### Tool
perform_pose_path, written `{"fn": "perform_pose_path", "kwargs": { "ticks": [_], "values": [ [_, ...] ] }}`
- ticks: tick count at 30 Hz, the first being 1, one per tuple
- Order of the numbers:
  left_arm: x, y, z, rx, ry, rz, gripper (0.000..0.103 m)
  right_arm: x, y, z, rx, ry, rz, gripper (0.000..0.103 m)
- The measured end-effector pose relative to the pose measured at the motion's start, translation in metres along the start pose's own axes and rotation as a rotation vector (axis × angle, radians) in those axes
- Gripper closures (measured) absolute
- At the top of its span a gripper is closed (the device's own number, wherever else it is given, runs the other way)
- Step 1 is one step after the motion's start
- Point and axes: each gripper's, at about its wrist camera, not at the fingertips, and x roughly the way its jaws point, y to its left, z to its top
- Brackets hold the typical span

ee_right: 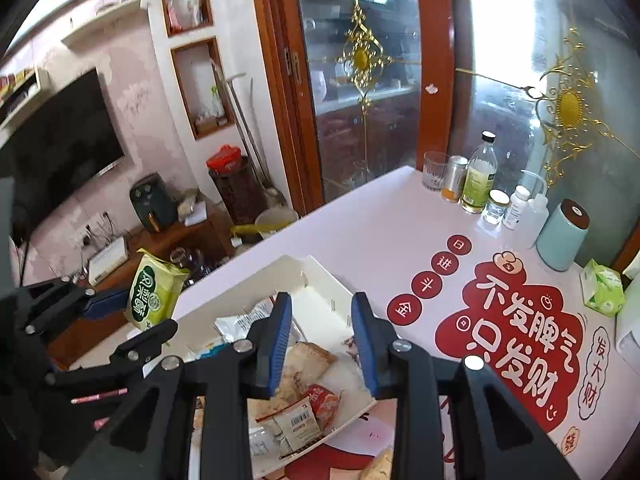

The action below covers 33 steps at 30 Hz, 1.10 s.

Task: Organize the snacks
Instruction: 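Carry both held packets into the white tray and release them, then move both open tools back toward the clear snack bags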

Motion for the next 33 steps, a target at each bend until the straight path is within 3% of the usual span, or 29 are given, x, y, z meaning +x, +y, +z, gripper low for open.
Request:
{"fn": "perform_pose_path", "kwargs": {
  "ticks": [1,6,17,27,33],
  "values": [
    [-0.001,-0.001,0.000,-0.002,-0.011,0.010,0.005,0.003,0.001,0.000,0.000,0.015,0.002,0.065],
    [-0.001,-0.010,0.001,0.029,-0.015,0.006,0.004,-0.007,-0.006,-0.004,0.004,-0.007,-0.041,0.047],
    [-0.019,-0.031,0.014,0.033,-0.046,-0.059,0.004,-0.036,-0.066,-0.023,0.086,-0.002,-0.103,0.046],
    [-0.042,-0.056,0.033,0.059,-0.095,-0.139,0.004,-0.070,-0.124,-0.074,0.151,0.041,-0.218,0.046],
    [-0.061,-0.077,0.045,0.053,-0.134,-0.226,0.004,-0.104,-0.149,-0.104,0.205,0.030,-0.292,0.046]
  ]
}}
